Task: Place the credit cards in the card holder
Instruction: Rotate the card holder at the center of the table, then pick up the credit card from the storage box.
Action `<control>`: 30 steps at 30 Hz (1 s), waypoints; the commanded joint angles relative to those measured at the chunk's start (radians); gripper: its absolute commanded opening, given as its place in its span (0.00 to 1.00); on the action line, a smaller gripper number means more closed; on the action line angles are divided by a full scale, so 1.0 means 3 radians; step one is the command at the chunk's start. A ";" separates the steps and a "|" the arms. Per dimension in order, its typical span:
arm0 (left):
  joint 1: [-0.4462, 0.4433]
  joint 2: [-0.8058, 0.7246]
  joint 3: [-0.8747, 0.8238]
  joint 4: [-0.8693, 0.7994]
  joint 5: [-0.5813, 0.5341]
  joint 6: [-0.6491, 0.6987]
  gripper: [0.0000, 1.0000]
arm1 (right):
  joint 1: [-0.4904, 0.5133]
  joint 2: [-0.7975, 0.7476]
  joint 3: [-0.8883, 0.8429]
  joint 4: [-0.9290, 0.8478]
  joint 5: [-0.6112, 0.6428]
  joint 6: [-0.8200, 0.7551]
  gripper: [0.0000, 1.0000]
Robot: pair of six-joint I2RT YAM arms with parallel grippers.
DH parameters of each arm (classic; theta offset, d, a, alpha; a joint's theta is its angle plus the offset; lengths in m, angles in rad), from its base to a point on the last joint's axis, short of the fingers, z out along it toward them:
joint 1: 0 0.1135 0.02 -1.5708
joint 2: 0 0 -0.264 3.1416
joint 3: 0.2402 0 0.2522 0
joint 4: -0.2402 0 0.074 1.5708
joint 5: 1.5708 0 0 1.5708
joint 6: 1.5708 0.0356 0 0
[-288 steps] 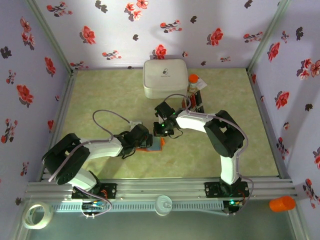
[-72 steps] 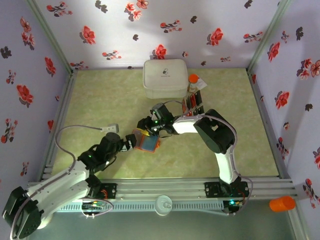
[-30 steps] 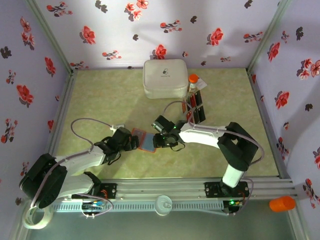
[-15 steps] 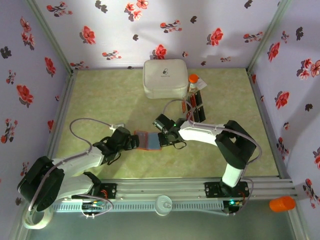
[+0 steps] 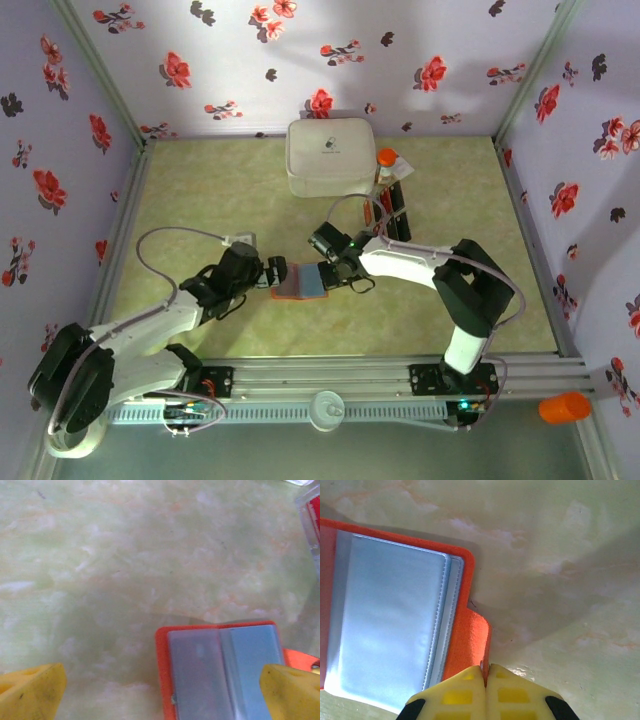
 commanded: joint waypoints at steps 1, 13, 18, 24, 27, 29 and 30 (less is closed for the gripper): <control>0.0014 0.0122 0.0086 0.0000 0.0197 0.0100 1.00 | -0.0013 -0.0152 0.0016 -0.0051 -0.0004 -0.0013 0.01; -0.0038 0.0636 0.0002 -0.0051 0.0180 0.0138 1.00 | -0.0014 -0.0162 -0.0087 0.0003 -0.0008 0.0034 0.06; -0.0044 0.0662 -0.0053 -0.0045 0.0114 0.0120 1.00 | -0.0012 -0.0166 -0.0096 -0.0002 -0.0007 0.0037 0.12; -0.0040 0.0658 -0.0097 -0.0042 0.0056 0.0098 1.00 | -0.0055 -0.0246 -0.0037 -0.0082 -0.0022 0.0028 0.29; -0.0040 0.0671 -0.0111 -0.0040 0.0041 0.0094 1.00 | -0.0129 -0.0368 0.0020 -0.0142 -0.0038 0.0017 0.33; -0.0039 0.0671 -0.0117 -0.0040 0.0031 0.0089 1.00 | -0.0195 -0.0460 0.0069 -0.0214 0.0000 -0.0009 0.35; -0.0042 0.0673 -0.0125 -0.0040 0.0023 0.0088 1.00 | -0.0228 -0.0495 0.0098 -0.0260 0.0031 -0.0029 0.35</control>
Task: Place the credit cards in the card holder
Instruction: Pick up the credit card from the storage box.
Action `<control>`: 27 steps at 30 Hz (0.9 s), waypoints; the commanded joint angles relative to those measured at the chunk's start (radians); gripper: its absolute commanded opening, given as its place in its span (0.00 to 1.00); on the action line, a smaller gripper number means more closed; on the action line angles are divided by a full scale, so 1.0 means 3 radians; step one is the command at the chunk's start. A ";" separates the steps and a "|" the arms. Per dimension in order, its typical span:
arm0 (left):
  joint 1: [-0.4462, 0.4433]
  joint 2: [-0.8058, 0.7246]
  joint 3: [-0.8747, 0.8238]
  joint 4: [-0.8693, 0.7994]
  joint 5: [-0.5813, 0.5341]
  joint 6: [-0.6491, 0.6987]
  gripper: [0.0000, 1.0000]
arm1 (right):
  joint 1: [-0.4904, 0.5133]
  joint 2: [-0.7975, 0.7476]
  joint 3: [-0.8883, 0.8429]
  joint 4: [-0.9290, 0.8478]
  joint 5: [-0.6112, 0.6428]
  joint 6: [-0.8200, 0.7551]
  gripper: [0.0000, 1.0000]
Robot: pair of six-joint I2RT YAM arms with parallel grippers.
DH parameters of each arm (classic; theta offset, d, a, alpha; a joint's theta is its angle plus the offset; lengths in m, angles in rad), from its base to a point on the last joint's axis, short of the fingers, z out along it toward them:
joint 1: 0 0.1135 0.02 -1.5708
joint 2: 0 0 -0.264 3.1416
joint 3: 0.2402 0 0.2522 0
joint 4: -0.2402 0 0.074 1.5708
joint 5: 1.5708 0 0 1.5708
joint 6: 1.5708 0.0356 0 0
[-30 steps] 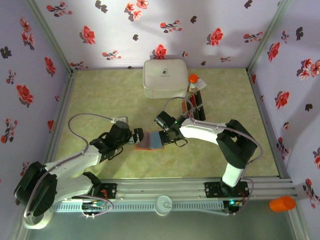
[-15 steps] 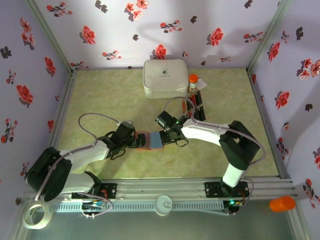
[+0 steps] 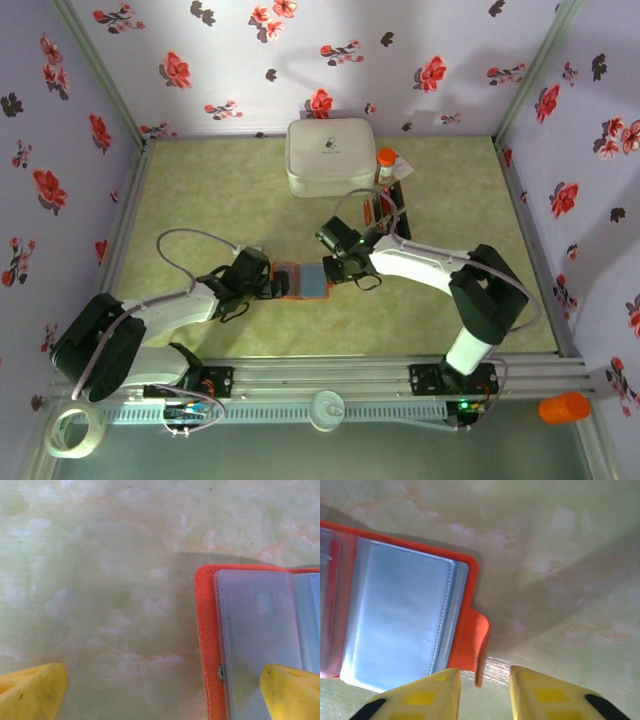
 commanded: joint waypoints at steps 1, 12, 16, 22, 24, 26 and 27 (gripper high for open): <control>-0.0019 0.0039 -0.0068 -0.0046 -0.0107 0.0002 1.00 | -0.0138 -0.0216 0.0151 -0.0223 0.0107 -0.0084 0.36; -0.0020 0.0035 -0.0084 -0.0007 -0.0120 -0.0004 1.00 | -0.0677 -0.0233 0.0480 -0.0784 0.0766 -0.0510 0.35; -0.0019 0.0023 -0.0089 -0.0013 -0.0120 -0.0013 1.00 | -0.0828 -0.0139 0.0602 -0.0870 0.0891 -0.0619 0.34; -0.0016 0.0004 -0.0120 0.0003 -0.0125 -0.0024 1.00 | -0.0943 0.0069 0.0789 -0.0914 0.0869 -0.0718 0.33; -0.0015 0.0003 -0.0130 0.0012 -0.0125 -0.0033 1.00 | -0.0953 0.0163 0.0855 -0.0944 0.0867 -0.0738 0.32; -0.0020 -0.0001 -0.0135 0.0018 -0.0125 -0.0035 1.00 | -0.0958 0.0243 0.0908 -0.0955 0.0874 -0.0755 0.31; -0.0017 -0.0002 -0.0135 0.0019 -0.0125 -0.0039 1.00 | -0.0961 0.0269 0.0926 -0.0960 0.0879 -0.0761 0.31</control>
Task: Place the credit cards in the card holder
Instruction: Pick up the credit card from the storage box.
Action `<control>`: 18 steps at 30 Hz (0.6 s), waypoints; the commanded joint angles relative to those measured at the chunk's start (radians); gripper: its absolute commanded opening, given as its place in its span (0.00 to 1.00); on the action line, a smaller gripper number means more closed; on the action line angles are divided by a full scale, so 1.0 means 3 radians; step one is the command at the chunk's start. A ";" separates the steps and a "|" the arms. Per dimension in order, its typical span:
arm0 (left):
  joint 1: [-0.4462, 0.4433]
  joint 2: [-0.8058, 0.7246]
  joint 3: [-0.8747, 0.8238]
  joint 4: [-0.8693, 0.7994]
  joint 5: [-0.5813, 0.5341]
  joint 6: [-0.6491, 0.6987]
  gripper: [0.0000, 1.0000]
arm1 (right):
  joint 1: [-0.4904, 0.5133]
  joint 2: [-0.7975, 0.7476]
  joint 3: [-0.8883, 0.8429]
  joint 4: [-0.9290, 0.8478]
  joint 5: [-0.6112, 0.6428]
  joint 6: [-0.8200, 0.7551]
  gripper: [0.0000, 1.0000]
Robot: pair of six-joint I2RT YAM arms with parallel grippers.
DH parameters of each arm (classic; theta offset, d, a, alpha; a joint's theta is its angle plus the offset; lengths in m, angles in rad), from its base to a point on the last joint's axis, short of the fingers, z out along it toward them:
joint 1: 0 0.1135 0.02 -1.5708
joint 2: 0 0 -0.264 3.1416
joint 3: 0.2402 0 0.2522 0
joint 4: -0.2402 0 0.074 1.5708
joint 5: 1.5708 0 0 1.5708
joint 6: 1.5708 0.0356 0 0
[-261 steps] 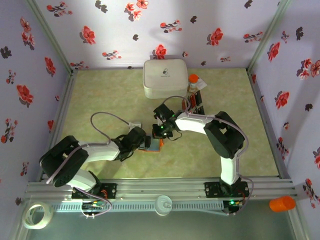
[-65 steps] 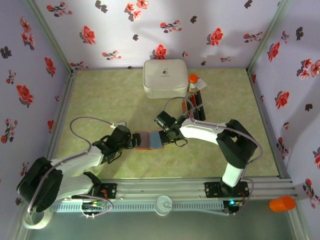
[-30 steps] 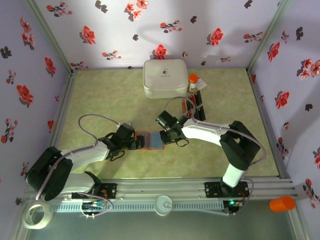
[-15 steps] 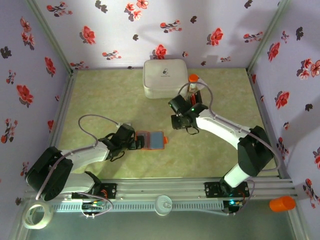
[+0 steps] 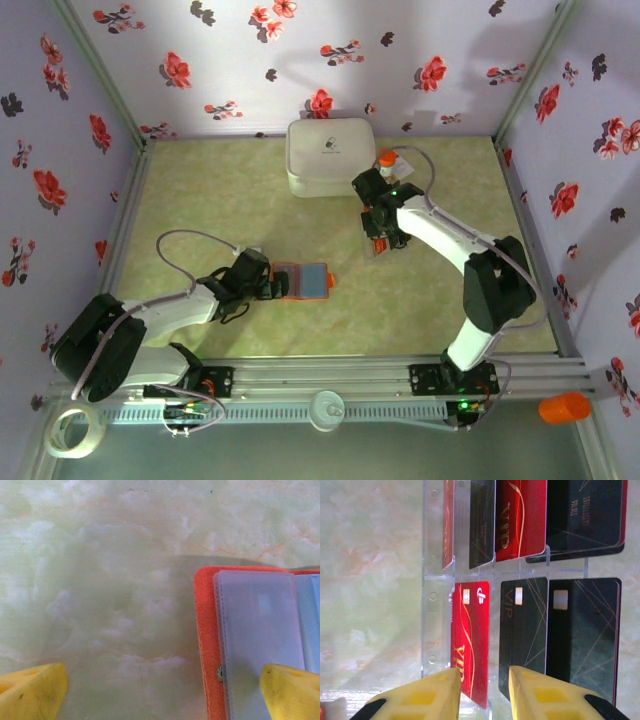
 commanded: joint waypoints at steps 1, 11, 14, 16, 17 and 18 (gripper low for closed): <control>-0.0003 -0.0001 -0.0083 -0.0070 -0.0074 -0.0038 1.00 | -0.0019 0.0132 0.0130 -0.0147 0.0098 -0.0100 0.30; -0.0004 -0.0002 -0.0101 -0.0045 -0.0074 -0.0041 1.00 | -0.0050 0.0327 0.0148 -0.0170 0.0164 -0.0087 0.29; -0.0003 -0.0002 -0.0110 -0.0036 -0.0076 -0.0043 1.00 | -0.0050 0.0379 0.0154 -0.0159 0.0130 -0.0084 0.29; -0.0003 -0.0002 -0.0115 -0.0026 -0.0074 -0.0048 1.00 | -0.0050 0.0404 0.0167 -0.0155 0.0076 -0.0083 0.29; -0.0004 -0.0001 -0.0121 -0.0021 -0.0074 -0.0047 1.00 | -0.0054 0.0417 0.0172 -0.0149 0.0045 -0.0083 0.29; 0.0000 -0.0002 -0.0129 -0.0015 -0.0074 -0.0051 1.00 | -0.0055 0.0428 0.0177 -0.0149 0.0009 -0.0078 0.29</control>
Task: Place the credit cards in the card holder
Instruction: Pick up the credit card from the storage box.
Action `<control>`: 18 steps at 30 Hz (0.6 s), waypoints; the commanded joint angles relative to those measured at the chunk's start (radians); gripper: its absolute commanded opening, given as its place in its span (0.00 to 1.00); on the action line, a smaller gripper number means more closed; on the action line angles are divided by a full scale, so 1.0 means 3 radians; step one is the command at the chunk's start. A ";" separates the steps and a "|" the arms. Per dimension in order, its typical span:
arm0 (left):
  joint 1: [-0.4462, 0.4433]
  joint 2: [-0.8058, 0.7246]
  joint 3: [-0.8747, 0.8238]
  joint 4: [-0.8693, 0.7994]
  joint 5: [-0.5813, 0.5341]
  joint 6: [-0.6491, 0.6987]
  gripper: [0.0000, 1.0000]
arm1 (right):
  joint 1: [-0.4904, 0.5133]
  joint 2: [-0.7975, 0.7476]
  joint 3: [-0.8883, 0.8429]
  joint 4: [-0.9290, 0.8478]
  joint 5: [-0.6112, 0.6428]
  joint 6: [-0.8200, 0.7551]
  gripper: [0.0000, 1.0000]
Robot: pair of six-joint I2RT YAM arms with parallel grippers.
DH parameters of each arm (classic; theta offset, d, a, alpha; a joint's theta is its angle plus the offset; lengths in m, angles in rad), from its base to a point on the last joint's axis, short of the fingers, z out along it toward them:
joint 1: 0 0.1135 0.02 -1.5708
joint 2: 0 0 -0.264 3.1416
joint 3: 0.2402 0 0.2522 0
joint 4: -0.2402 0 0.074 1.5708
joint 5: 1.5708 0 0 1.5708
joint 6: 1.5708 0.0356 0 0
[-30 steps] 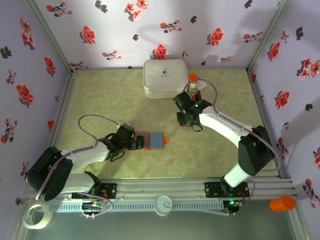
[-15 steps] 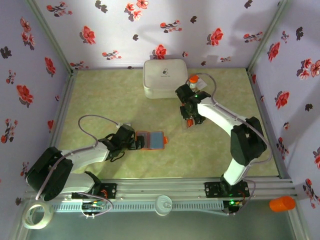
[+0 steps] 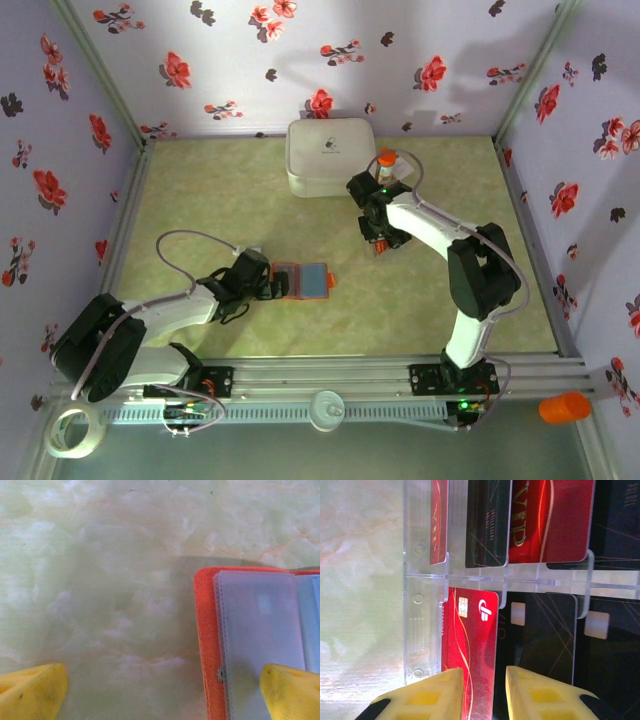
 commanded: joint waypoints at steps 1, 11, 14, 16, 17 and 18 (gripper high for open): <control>-0.0002 0.0004 -0.0108 -0.0049 -0.0061 -0.0049 1.00 | -0.0026 0.0086 0.0090 -0.0082 -0.0070 -0.0040 0.28; -0.0003 0.0015 -0.0119 -0.0028 -0.0062 -0.0058 1.00 | -0.0052 -0.0060 0.0081 -0.0057 -0.0209 0.0021 0.19; 0.0001 0.0009 -0.0119 -0.0019 -0.0061 -0.0059 1.00 | -0.0067 -0.0110 0.0069 -0.0040 -0.0268 0.0042 0.17; -0.0002 0.0017 -0.0119 -0.0018 -0.0061 -0.0064 1.00 | -0.0082 -0.0132 0.0064 -0.0031 -0.0316 0.0054 0.16; 0.0001 0.0015 -0.0119 -0.0018 -0.0061 -0.0063 1.00 | -0.0088 -0.0147 0.0060 -0.0019 -0.0339 0.0060 0.15; -0.0004 0.0015 -0.0119 -0.0018 -0.0061 -0.0063 1.00 | -0.0097 -0.0159 0.0047 -0.0009 -0.0367 0.0071 0.14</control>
